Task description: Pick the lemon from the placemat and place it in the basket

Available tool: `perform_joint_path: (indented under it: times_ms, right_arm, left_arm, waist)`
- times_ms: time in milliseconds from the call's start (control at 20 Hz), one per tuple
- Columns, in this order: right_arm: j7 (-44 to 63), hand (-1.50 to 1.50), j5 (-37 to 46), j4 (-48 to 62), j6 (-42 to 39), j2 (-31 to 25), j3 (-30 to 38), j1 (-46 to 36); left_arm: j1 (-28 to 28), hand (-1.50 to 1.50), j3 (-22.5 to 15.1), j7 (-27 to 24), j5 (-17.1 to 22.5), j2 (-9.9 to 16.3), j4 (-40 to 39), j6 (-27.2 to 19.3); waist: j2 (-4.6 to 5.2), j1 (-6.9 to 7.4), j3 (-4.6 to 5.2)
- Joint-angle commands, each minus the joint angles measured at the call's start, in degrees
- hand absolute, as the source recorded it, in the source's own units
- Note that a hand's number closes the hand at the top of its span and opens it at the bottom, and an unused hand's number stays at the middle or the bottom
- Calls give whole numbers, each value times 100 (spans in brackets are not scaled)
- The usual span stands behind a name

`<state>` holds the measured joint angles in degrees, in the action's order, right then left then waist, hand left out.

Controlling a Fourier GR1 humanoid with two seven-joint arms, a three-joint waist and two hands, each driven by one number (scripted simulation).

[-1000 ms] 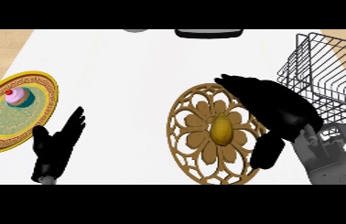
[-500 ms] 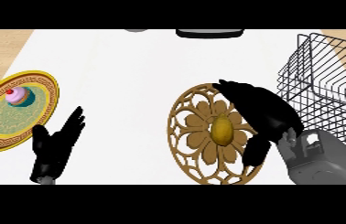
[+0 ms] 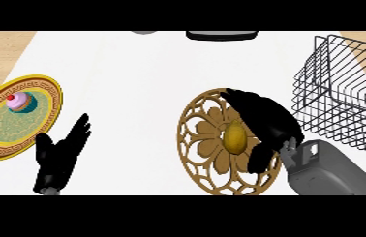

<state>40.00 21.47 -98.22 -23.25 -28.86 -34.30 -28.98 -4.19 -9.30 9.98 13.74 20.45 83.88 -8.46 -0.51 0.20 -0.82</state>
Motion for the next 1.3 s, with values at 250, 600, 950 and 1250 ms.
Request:
perform_joint_path:
  times_ms: [250,600,950,1250]
  right_arm:
    - [-41,-150,420,540,-247,194,-242,151]
    - [-214,-150,534,854,-239,459,-52,18]
    - [-483,-150,992,1189,74,746,-152,173]
    - [-1137,150,1457,1466,242,638,-284,60]
  left_arm:
    - [-297,0,61,202,25,-10,-506,168]
    - [-347,0,50,245,-18,-104,-504,205]
    - [-308,0,182,441,-9,-34,-360,266]
    - [-343,0,150,120,-138,-179,-586,323]
  waist:
    - [66,13,84]
    - [67,24,83]
    - [63,24,81]
    - [76,39,83]
